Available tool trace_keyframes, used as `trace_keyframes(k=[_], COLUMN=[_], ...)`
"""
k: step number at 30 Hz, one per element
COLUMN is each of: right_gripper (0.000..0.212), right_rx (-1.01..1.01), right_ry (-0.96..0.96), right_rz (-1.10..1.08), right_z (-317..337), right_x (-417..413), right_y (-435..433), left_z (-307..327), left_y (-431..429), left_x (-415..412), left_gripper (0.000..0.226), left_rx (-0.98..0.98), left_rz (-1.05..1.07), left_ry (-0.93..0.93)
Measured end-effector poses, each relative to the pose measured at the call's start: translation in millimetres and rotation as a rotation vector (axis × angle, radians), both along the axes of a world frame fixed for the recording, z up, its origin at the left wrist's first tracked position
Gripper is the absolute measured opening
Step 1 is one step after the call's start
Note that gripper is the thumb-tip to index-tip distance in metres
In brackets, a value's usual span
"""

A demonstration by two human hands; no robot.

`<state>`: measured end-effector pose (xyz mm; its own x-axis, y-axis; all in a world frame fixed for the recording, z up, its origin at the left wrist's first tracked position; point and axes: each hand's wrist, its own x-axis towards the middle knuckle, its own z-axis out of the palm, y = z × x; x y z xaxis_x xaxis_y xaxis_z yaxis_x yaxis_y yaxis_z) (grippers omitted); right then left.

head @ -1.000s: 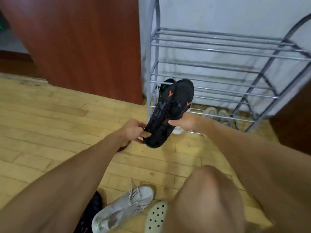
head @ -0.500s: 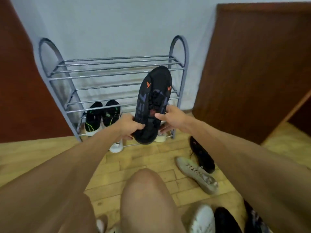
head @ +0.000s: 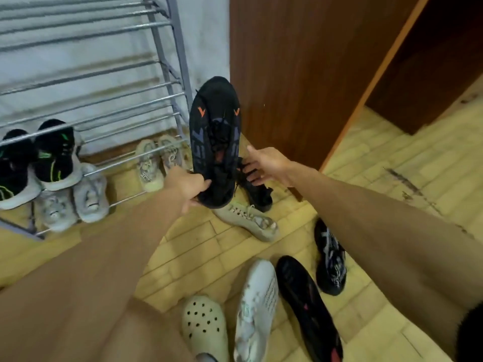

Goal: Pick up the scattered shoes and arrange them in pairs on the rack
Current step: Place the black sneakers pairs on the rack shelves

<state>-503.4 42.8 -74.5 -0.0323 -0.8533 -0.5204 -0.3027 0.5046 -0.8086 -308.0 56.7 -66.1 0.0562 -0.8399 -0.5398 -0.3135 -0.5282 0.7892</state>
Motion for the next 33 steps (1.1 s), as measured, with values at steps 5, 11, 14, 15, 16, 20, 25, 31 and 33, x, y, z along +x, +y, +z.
trace_keyframes(k=[5, 11, 14, 15, 16, 20, 25, 31, 33], right_gripper=[0.038, 0.036, 0.041, 0.041, 0.041, 0.042, 0.048, 0.060, 0.057], right_rx=[0.097, 0.205, 0.227, 0.225, 0.221, 0.229, 0.258, 0.321, 0.345], right_ry=[0.205, 0.255, 0.257, 0.262, 0.269, 0.289, 0.283, 0.301, 0.379], right_rz=[-0.117, -0.111, -0.131, -0.132, -0.132, -0.159, -0.249, -0.432, -0.428], right_z=[-52, -104, -120, -124, -130, -152, -185, -238, -244], right_x=[-51, -70, -68, -66, -64, -59, -52, -41, -37], right_y=[36, 82, 84, 80, 75, 43, -8, -56, -60], left_z=[-36, -46, -54, -58, -63, -86, -115, -142, -148], left_y=[22, 39, 26, 18, 10, -21, -48, -74, -78], left_x=[-7, -22, -24, -25, -25, -28, -33, -15, -7], left_gripper=[0.029, 0.029, 0.031, 0.032, 0.032, 0.023, 0.039, 0.033, 0.033], left_rx=[0.039, 0.064, 0.073, 0.076, 0.081, 0.097, 0.165, 0.184, 0.208], left_rz=[-0.091, -0.175, -0.180, -0.177, -0.169, -0.147, -0.179, -0.183, -0.170], left_ry=[-0.089, -0.125, -0.138, -0.142, -0.148, -0.180, -0.145, -0.150, -0.142])
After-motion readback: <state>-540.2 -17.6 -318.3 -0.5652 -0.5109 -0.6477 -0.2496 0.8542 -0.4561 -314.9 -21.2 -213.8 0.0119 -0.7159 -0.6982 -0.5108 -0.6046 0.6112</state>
